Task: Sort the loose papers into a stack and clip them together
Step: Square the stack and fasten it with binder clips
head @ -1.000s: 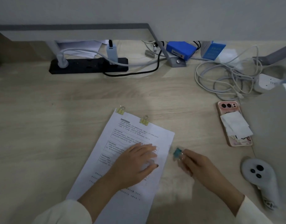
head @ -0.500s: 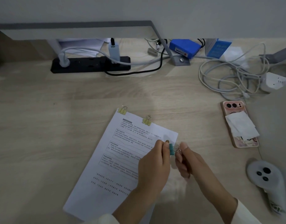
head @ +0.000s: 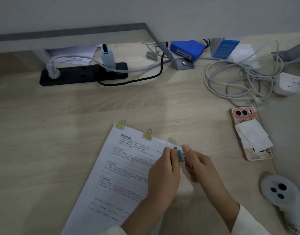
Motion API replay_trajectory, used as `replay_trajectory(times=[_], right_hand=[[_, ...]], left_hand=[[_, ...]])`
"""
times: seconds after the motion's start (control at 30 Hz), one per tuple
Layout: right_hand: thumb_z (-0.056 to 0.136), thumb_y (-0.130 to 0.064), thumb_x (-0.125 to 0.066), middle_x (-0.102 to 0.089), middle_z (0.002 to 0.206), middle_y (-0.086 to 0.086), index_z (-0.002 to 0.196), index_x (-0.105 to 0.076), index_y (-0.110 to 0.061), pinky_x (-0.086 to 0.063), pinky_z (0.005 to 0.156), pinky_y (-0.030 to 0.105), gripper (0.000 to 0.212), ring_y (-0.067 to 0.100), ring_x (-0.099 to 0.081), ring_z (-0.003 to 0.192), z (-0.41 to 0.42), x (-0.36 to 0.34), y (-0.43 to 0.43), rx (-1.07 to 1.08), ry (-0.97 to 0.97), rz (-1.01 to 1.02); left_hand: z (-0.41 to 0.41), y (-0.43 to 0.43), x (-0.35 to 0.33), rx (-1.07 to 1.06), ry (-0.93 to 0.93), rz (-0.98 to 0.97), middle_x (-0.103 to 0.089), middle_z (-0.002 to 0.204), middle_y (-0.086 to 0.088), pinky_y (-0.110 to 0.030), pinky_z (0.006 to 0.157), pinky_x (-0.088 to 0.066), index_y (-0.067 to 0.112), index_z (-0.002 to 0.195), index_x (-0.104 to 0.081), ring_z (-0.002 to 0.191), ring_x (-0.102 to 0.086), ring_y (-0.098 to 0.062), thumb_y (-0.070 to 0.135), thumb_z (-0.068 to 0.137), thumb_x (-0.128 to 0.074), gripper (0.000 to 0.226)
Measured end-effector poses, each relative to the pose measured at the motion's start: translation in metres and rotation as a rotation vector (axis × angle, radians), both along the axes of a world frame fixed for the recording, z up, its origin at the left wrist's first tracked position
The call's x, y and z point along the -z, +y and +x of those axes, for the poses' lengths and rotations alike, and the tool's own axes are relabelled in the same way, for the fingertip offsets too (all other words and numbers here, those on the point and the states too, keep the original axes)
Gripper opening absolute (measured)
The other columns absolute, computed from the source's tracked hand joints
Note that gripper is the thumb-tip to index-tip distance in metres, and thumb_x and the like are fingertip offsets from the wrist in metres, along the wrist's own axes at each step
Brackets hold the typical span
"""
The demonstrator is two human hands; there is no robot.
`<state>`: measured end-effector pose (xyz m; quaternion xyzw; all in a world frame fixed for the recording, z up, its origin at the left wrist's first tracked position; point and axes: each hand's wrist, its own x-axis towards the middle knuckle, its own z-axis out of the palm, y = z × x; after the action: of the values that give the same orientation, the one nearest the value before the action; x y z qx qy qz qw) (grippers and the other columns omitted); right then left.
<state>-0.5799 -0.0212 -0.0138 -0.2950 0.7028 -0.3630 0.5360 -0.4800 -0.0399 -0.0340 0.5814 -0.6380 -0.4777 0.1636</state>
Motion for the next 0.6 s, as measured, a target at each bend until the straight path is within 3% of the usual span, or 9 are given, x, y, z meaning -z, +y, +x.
replay_trajectory(times=[0.13, 0.23, 0.3, 0.37, 0.43, 0.5, 0.6], right_hand=[[0.091, -0.040, -0.044, -0.034, 0.040, -0.008, 0.049, -0.037, -0.023, -0.028, 0.045, 0.018, 0.046, 0.002, -0.030, 0.037, -0.004, 0.009, -0.008, -0.036, 0.067, 0.006], [0.094, -0.036, -0.040, -0.041, 0.041, -0.010, 0.052, -0.042, -0.024, -0.029, 0.048, 0.018, 0.043, 0.002, -0.036, 0.040, -0.013, 0.016, -0.015, -0.084, 0.155, -0.015], [0.094, -0.036, -0.038, -0.049, 0.046, -0.008, 0.059, -0.052, -0.016, -0.031, 0.047, 0.015, 0.042, 0.003, -0.041, 0.045, -0.023, 0.020, -0.021, -0.149, 0.250, -0.040], [0.095, -0.036, -0.038, -0.059, 0.061, 0.006, 0.070, -0.056, -0.005, -0.034, 0.051, 0.026, 0.044, 0.013, -0.048, 0.054, -0.033, 0.024, -0.027, -0.236, 0.363, -0.054], [0.095, -0.038, -0.037, -0.059, 0.064, 0.011, 0.063, -0.048, -0.013, -0.036, 0.053, 0.031, 0.042, 0.024, -0.054, 0.061, -0.042, 0.026, -0.033, -0.321, 0.483, -0.089], [0.094, -0.046, -0.033, -0.050, 0.056, -0.003, 0.058, -0.036, -0.025, -0.033, 0.050, 0.023, 0.042, 0.013, -0.048, 0.054, -0.047, 0.027, -0.040, -0.449, 0.578, -0.133], [0.088, -0.052, -0.023, -0.043, 0.056, -0.009, 0.059, -0.032, -0.032, -0.035, 0.053, 0.020, 0.037, 0.008, -0.044, 0.054, -0.054, 0.031, -0.048, -0.602, 0.663, -0.182]], left_hand=[[-0.002, -0.011, 0.001, 0.023, -0.054, 0.029, -0.047, 0.062, 0.008, -0.023, 0.054, -0.038, 0.031, 0.070, -0.033, 0.059, -0.053, -0.010, 0.039, 0.098, -0.026, 0.030], [0.002, -0.029, 0.003, 0.130, -0.147, -0.134, -0.049, 0.073, 0.011, -0.019, 0.059, -0.036, 0.028, 0.081, -0.043, 0.066, -0.049, -0.006, 0.037, 0.097, -0.028, 0.024], [0.009, -0.047, 0.009, 0.232, -0.271, -0.386, -0.057, 0.093, 0.007, -0.021, 0.076, -0.040, 0.021, 0.094, -0.053, 0.088, -0.053, -0.012, 0.037, 0.091, -0.034, 0.025], [0.016, -0.064, 0.013, 0.418, -0.379, -0.481, -0.056, 0.111, 0.002, -0.028, 0.094, -0.035, 0.020, 0.105, -0.054, 0.107, -0.050, -0.018, 0.042, 0.083, -0.045, 0.033], [0.021, -0.079, 0.013, 0.625, -0.455, -0.411, -0.049, 0.120, 0.000, -0.030, 0.103, -0.021, 0.017, 0.113, -0.049, 0.116, -0.042, -0.021, 0.043, 0.079, -0.056, 0.043], [0.022, -0.089, 0.014, 0.726, -0.520, -0.411, -0.045, 0.121, 0.001, -0.032, 0.107, -0.015, 0.016, 0.115, -0.045, 0.117, -0.037, -0.020, 0.044, 0.079, -0.059, 0.048], [0.018, -0.096, 0.014, 0.808, -0.576, -0.409, -0.047, 0.120, 0.001, -0.033, 0.108, -0.017, 0.015, 0.114, -0.045, 0.117, -0.036, -0.019, 0.047, 0.080, -0.058, 0.049]])
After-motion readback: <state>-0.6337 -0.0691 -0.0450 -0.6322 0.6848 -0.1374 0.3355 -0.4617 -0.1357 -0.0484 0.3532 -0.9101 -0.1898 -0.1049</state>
